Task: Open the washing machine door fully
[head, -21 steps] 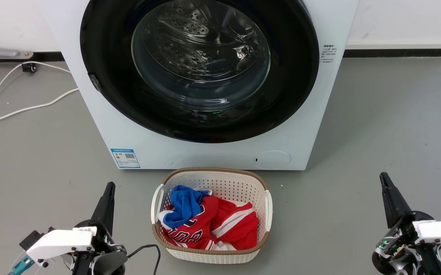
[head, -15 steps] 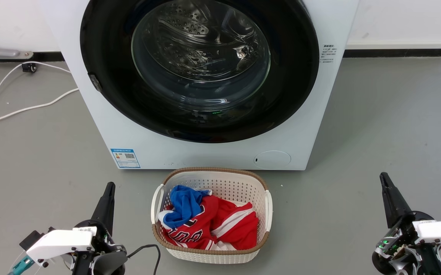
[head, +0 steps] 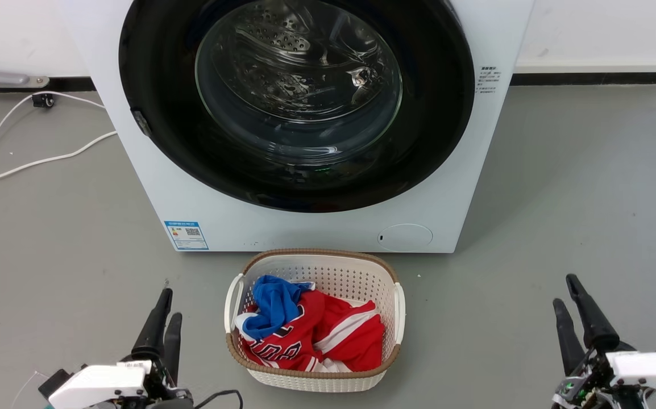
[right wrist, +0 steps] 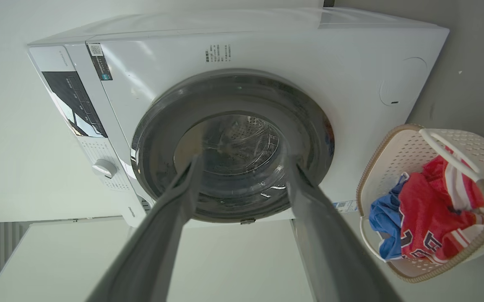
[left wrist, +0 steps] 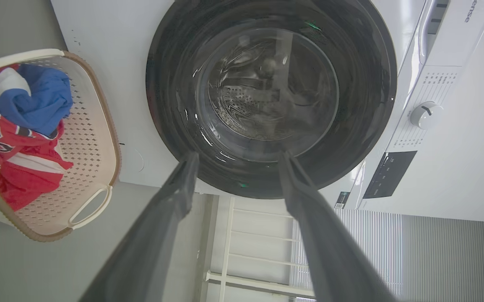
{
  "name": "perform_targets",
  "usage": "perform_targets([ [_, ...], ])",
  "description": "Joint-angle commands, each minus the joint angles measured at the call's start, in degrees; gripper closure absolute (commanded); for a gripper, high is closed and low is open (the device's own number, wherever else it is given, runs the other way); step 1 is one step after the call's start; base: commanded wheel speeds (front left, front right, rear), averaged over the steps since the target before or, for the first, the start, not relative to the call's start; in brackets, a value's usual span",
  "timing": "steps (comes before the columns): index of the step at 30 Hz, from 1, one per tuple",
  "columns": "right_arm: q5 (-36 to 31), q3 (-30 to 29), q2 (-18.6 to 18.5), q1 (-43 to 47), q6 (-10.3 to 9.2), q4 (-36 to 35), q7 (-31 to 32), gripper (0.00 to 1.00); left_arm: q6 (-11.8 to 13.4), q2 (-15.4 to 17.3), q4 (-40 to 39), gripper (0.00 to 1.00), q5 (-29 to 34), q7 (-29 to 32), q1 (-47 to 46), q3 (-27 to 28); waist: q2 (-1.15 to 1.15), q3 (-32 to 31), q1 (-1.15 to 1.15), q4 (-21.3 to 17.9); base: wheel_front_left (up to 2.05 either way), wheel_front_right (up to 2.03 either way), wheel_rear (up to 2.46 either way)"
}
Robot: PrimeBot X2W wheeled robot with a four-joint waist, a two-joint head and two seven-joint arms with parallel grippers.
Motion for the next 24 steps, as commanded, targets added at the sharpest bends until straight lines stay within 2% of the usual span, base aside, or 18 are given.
perform_targets([
  [1, -0.56, 0.10, -0.07, -0.20, 0.00, -0.93, -0.68, 0.00, 0.00, 0.04, -1.13, 0.00, 0.44, -0.66, -0.43, -0.25, 0.00, 0.01, 0.00, 0.00, 0.00, 0.00, 0.00],
  [9, -7.24, -0.52, -0.05, 0.74, 0.01, -2.93, -2.95, 0.00, 0.22, 0.05, -3.09, 0.00, 6.67, -2.96, -0.04, -0.07, 0.00, 0.11, 0.00, 0.01, 0.00, 0.00, 0.00],
  [24, -26.23, 0.59, -0.01, 2.42, 0.02, -9.34, -6.44, 0.00, 5.04, 0.06, -8.61, 0.00, 24.68, -6.51, 0.83, -2.70, 0.00, 0.26, 0.00, -0.02, 0.00, 0.00, 0.00],
])
